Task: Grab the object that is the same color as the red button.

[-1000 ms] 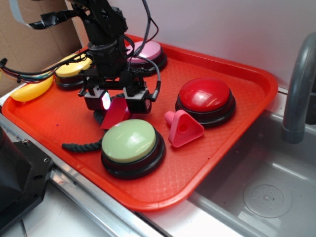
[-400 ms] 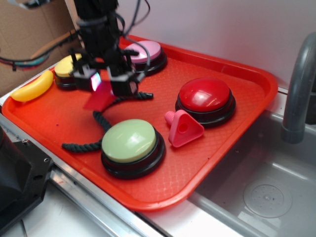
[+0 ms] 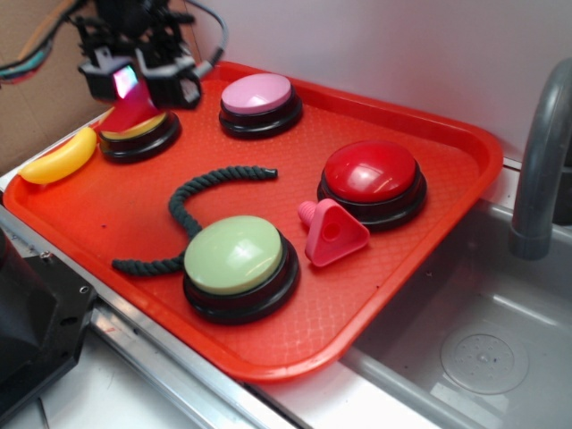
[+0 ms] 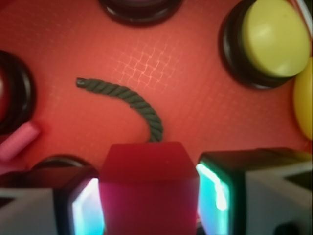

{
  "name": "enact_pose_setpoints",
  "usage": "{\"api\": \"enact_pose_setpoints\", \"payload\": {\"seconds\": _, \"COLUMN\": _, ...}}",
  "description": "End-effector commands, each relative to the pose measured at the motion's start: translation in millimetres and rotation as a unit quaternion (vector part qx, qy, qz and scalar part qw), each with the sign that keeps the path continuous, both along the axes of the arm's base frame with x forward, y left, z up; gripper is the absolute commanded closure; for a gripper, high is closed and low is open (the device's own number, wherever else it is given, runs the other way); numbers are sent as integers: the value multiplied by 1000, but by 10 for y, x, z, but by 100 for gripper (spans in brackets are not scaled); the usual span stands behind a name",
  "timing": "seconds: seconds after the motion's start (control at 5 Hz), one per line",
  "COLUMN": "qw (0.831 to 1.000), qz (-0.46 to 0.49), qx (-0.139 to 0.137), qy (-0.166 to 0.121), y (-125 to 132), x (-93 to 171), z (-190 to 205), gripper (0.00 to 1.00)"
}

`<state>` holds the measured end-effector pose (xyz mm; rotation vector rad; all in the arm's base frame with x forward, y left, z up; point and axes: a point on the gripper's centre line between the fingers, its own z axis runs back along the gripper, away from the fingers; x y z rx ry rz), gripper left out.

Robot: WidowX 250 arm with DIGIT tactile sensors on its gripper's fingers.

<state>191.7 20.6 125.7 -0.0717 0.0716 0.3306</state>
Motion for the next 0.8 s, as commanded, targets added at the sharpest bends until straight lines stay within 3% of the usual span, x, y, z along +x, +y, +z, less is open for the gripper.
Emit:
{"api": "enact_pose_setpoints", "payload": {"seconds": 0.0, "qw": 995, "qz": -73, "qx": 7, "qy": -67, "y": 158, "x": -75, "z": 572, "gripper": 100}}
{"api": "enact_pose_setpoints", "payload": {"seconds": 0.2, "qw": 987, "qz": -145, "qx": 18, "qy": -65, "y": 85, "x": -80, "z": 627, "gripper": 100}}
{"api": "enact_pose_setpoints", "payload": {"seconds": 0.4, "qw": 982, "qz": -165, "qx": 12, "qy": -87, "y": 53, "x": -92, "z": 636, "gripper": 100}}
{"api": "enact_pose_setpoints", "payload": {"seconds": 0.6, "qw": 986, "qz": -146, "qx": 11, "qy": -84, "y": 67, "x": -123, "z": 614, "gripper": 100}}
